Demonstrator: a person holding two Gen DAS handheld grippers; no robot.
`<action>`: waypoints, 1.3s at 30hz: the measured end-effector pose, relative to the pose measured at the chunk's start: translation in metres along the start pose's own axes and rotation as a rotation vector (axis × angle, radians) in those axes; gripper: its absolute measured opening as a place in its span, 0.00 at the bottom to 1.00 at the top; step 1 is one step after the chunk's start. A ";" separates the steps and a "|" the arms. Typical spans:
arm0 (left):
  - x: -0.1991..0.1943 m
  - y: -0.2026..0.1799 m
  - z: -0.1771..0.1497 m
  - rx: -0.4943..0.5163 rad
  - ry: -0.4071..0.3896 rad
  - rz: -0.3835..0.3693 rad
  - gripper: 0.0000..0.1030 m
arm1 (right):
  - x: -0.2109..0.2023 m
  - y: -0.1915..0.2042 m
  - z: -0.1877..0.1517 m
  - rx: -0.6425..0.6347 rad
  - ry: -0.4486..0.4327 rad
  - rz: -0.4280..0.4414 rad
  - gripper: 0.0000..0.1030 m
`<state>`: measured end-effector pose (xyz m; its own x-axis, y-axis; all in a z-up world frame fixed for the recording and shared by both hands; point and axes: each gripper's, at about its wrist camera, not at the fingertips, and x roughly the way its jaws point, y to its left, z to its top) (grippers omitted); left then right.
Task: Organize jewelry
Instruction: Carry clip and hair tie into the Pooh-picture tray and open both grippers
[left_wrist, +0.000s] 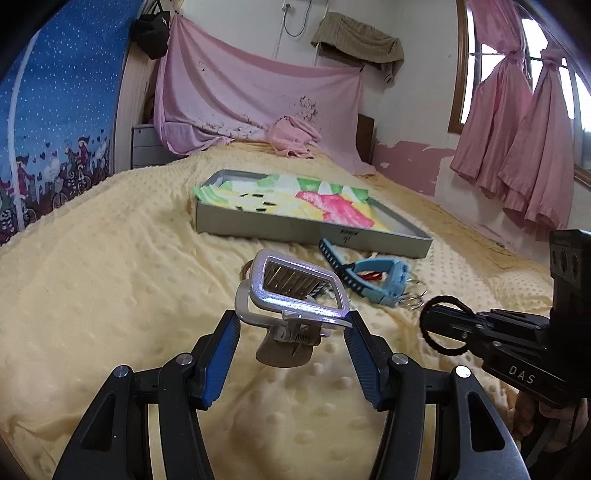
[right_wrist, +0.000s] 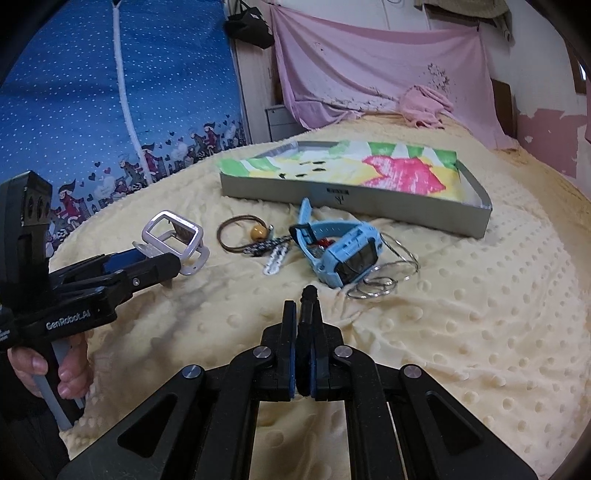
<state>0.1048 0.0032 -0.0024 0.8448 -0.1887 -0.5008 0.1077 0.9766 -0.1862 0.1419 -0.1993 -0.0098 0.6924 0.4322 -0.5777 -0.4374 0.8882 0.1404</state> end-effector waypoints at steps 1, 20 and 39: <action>0.000 -0.002 0.004 0.000 0.000 -0.007 0.54 | -0.002 0.001 0.003 -0.001 -0.002 0.005 0.05; 0.100 0.025 0.110 -0.013 -0.003 0.002 0.54 | 0.068 -0.030 0.138 -0.057 -0.061 0.007 0.05; 0.156 0.037 0.114 -0.007 0.102 0.024 0.75 | 0.155 -0.060 0.131 0.003 0.138 -0.038 0.14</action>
<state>0.3000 0.0212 0.0089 0.7891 -0.1748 -0.5889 0.0836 0.9803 -0.1789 0.3508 -0.1650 -0.0027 0.6230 0.3730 -0.6875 -0.4102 0.9042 0.1188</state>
